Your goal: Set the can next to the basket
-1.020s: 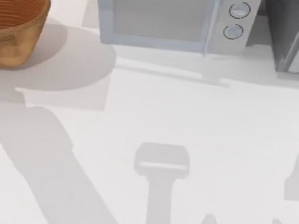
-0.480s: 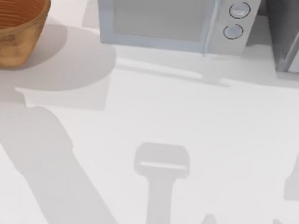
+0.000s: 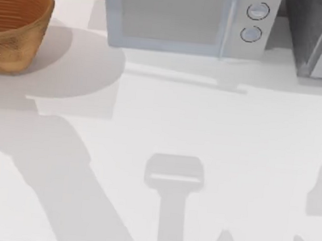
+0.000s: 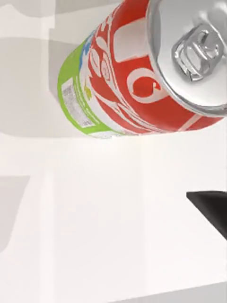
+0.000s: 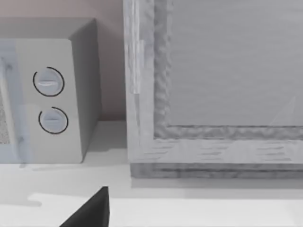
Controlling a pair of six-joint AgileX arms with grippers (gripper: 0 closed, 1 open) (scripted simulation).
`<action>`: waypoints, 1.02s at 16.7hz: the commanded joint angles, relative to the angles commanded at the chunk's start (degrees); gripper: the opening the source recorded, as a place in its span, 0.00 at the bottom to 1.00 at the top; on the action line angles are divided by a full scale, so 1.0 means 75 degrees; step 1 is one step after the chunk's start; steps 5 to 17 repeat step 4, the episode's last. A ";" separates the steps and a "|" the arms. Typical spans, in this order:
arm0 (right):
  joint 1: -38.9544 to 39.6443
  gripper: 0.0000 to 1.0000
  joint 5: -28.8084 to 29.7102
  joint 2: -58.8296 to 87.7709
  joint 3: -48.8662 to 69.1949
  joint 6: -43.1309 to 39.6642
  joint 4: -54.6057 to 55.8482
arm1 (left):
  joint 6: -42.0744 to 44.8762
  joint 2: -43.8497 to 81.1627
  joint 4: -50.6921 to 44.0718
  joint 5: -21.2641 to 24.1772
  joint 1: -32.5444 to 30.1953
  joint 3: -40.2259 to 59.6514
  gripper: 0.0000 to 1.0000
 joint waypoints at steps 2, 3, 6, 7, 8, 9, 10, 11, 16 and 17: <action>0.0000 1.00 0.0000 0.0000 0.0000 0.0000 0.0000 | -0.0006 -0.0043 -0.0345 0.0006 -0.0002 0.0317 1.00; 0.0000 1.00 0.0000 0.0000 0.0000 0.0000 0.0000 | -0.0012 -0.0056 -0.0448 0.0012 0.0001 0.0410 1.00; 0.0000 1.00 0.0000 0.0000 0.0000 0.0000 0.0000 | -0.0014 -0.0060 -0.0478 0.0014 0.0002 0.0437 1.00; 0.0000 1.00 0.0000 0.0000 0.0000 0.0000 0.0000 | -0.0014 -0.0060 -0.0478 0.0014 0.0002 0.0437 1.00; 0.0000 1.00 0.0000 0.0000 0.0000 0.0000 0.0000 | -0.0014 -0.0060 -0.0478 0.0014 0.0002 0.0437 1.00; 0.0000 1.00 0.0000 0.0000 0.0000 0.0000 0.0000 | -0.0014 -0.0060 -0.0478 0.0014 0.0002 0.0437 1.00; 0.0000 1.00 0.0000 0.0000 0.0000 0.0000 0.0000 | -0.0014 -0.0060 -0.0478 0.0014 0.0002 0.0437 1.00; 0.0000 1.00 0.0000 0.0000 0.0000 0.0000 0.0000 | -0.0014 -0.0060 -0.0478 0.0014 0.0002 0.0437 1.00; 0.0000 1.00 0.0000 0.0000 0.0000 0.0000 0.0000 | -0.0014 -0.0060 -0.0478 0.0014 0.0002 0.0437 1.00; 0.0000 1.00 0.0000 0.0000 0.0000 0.0000 0.0000 | -0.0014 -0.0060 -0.0478 0.0014 0.0002 0.0437 1.00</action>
